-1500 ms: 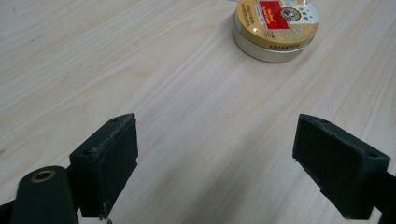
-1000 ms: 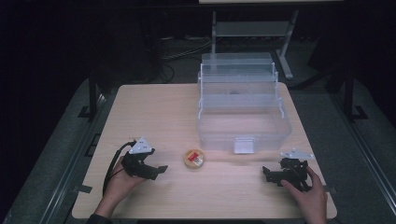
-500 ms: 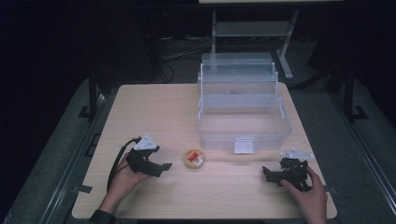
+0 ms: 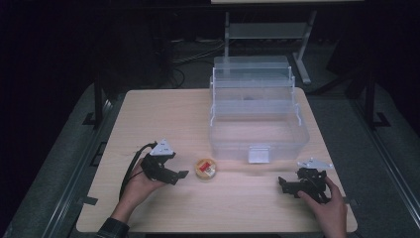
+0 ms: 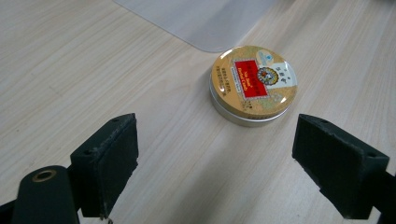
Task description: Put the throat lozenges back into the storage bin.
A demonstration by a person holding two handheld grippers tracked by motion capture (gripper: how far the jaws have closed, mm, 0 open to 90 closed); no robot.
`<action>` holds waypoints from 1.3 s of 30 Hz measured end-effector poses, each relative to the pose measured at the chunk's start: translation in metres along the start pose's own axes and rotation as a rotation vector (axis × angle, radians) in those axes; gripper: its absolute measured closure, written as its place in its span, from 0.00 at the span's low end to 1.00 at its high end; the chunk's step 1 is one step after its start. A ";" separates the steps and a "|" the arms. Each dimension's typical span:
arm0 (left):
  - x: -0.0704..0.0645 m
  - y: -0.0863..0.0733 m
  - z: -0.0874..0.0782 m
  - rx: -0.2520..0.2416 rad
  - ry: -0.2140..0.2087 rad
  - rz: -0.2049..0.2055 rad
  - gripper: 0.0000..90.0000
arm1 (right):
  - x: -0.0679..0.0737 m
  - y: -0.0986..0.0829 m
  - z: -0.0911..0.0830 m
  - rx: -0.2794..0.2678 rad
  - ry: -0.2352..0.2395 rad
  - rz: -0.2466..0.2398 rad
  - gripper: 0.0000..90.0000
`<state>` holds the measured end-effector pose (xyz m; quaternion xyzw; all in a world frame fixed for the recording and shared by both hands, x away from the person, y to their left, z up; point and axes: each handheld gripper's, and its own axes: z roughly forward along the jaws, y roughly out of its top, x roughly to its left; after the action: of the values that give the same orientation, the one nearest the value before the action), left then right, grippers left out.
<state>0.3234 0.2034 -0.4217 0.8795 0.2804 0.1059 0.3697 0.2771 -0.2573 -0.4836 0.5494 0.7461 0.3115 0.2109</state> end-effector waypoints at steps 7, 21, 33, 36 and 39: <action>-0.002 0.009 0.007 0.004 -0.016 0.012 0.15 | 0.000 0.000 0.000 0.000 0.000 0.000 0.00; -0.006 0.024 0.021 0.043 -0.043 0.053 0.15 | 0.000 0.000 0.000 0.000 0.000 0.000 0.00; -0.011 0.039 0.035 0.089 -0.056 0.081 0.15 | 0.000 0.000 0.000 0.000 0.000 0.000 0.00; -0.012 0.041 0.038 0.091 -0.064 0.083 0.15 | 0.000 0.000 0.000 0.000 0.000 0.000 0.00; -0.013 0.043 0.043 0.109 -0.070 0.087 0.15 | 0.000 0.000 0.000 0.000 0.000 0.000 0.00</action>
<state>0.3471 0.1461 -0.4209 0.9127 0.2343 0.0757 0.3260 0.2771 -0.2573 -0.4836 0.5493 0.7462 0.3115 0.2108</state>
